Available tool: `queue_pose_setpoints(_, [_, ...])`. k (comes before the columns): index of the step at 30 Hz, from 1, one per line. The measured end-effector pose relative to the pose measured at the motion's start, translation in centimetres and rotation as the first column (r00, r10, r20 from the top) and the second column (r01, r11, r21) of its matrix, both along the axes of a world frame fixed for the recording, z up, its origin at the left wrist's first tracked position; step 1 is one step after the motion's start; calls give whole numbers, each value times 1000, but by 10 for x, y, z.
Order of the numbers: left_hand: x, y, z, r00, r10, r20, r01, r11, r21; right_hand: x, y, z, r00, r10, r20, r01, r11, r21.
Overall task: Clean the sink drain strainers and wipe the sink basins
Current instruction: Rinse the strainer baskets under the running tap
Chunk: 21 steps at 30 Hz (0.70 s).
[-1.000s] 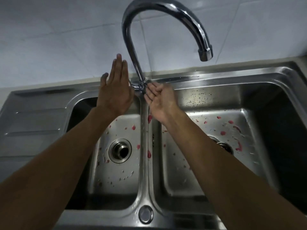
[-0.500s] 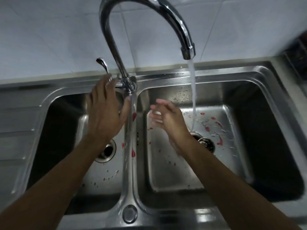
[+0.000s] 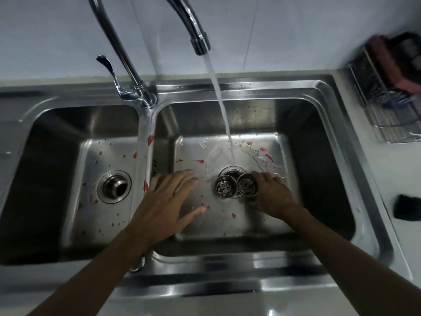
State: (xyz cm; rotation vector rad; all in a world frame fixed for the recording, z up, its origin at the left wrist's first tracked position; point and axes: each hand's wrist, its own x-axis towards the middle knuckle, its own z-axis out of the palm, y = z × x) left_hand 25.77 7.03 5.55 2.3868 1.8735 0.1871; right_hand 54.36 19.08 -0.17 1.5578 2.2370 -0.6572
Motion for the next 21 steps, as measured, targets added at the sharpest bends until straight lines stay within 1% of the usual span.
queue_pose_setpoints(3, [2, -8, -7, 998, 11, -55, -15, 998, -65, -12, 8, -12, 999, 36, 15, -37, 997, 61])
queue_pose_setpoints(6, [1, -15, -14, 995, 20, -94, -31, 993, -112, -17, 16, -18, 1000, 21, -14, -20, 998, 56])
queue_pose_setpoints(10, [-1, -19, -21, 990, 12, -139, -26, 995, -101, -17, 22, -21, 999, 32, -15, -30, 997, 69])
queue_pose_setpoints(12, [0, -18, -24, 988, -21, -152, 6, 995, -102, -15, 25, -23, 1000, 24, -4, -24, 999, 44])
queue_pose_setpoints(14, [1, -18, -26, 986, -41, -160, 26, 995, -94, -12, 35, -22, 1000, -24, -5, 24, 999, 39])
queue_pose_setpoints(15, [1, -18, -26, 987, -37, -156, 23, 996, -89, -12, 42, -20, 996, -82, -33, 84, 995, 55])
queue_pose_setpoints(17, [1, -17, -27, 991, -24, -129, 15, 997, -72, -15, 56, -14, 967, -214, -136, 229, 968, 106])
queue_pose_setpoints(18, [1, -17, -28, 994, -23, -109, 16, 998, -63, -21, 61, -11, 954, -238, -183, 263, 956, 130])
queue_pose_setpoints(21, [1, -17, -31, 998, -13, -64, 9, 997, -71, -44, 67, -10, 953, -168, -250, 210, 966, 150])
